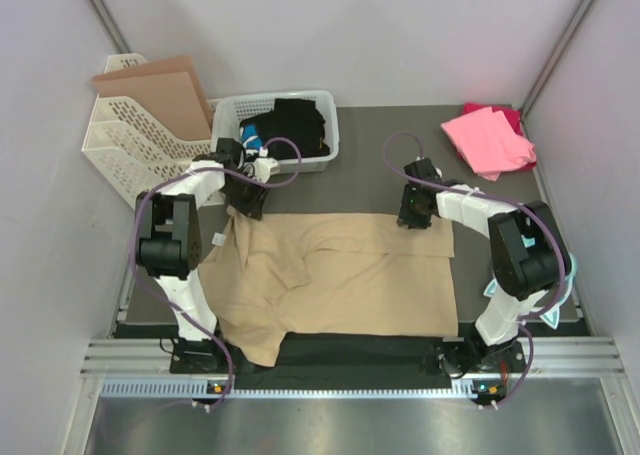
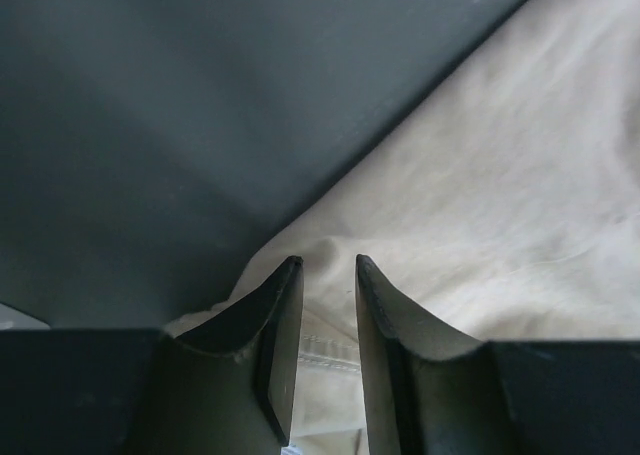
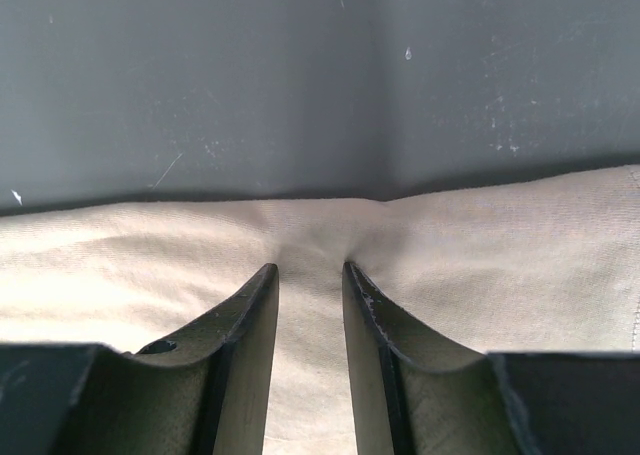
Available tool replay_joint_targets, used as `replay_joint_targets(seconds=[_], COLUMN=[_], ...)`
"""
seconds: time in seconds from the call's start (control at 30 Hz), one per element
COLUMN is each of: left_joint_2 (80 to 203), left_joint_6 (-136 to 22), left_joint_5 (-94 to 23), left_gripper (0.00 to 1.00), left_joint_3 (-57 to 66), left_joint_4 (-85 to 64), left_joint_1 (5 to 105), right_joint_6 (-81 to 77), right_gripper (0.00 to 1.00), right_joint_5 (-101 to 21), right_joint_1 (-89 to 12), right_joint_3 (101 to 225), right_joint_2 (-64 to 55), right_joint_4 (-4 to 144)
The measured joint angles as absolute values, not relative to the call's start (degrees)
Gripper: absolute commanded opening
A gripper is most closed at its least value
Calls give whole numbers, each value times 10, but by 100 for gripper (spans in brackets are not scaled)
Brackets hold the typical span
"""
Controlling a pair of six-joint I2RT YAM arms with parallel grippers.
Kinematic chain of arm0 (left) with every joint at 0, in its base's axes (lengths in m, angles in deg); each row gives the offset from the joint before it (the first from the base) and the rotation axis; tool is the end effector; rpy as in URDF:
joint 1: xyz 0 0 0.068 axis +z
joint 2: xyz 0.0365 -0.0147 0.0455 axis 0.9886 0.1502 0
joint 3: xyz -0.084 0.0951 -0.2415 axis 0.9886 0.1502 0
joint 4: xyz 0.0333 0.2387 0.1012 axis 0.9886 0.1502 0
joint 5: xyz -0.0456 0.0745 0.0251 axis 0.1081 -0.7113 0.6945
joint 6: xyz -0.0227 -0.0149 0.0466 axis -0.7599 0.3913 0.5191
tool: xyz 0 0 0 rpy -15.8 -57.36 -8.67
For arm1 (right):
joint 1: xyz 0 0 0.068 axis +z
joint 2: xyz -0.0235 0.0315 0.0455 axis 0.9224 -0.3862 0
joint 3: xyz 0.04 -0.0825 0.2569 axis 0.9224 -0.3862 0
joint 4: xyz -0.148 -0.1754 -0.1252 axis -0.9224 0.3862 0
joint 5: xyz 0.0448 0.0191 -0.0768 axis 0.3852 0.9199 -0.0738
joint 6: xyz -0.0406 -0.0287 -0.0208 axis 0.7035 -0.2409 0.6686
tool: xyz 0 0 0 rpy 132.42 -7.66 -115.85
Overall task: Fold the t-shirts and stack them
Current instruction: Fold the flattened tshirt in 1/3 of the way
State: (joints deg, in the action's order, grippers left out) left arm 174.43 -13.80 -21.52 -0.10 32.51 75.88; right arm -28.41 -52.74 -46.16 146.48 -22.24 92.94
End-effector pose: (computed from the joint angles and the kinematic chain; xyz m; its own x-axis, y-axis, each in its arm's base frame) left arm 0.3711 -0.0492 0.1842 -0.7037 0.5566 -0.4417 0.6704 0.7260 -0.1533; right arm 0.3160 0.1187 0.1662 -0.8726 0.2454 -0.4224 0.1819 0.9657 0.1852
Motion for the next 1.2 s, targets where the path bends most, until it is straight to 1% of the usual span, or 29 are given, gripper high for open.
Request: replay_joint_targets(seconds=[0.27, 0.43, 0.67, 0.83, 1.2], left_joint_2=[1753, 1744, 1727, 1715, 1630], left_joint_6=[-107, -81, -20, 27, 102], left_joint_5=[-252, -254, -270, -316, -371], left_gripper=[30, 29, 29, 28, 27], left_joint_3=[24, 39, 56, 64, 70], left_joint_4=[319, 303, 282, 284, 305], left_joint_1=[768, 784, 848, 896, 917], right_joint_6=[-284, -284, -284, -284, -278], right_gripper=[33, 33, 33, 33, 33], right_joint_5=[-529, -530, -530, -530, -529], right_joint_1=[-460, -460, -461, -461, -467], right_joint_3=[1464, 1461, 1458, 1458, 1458], right_joint_2=[-222, -221, -219, -219, -219], right_joint_4=[928, 926, 921, 921, 920])
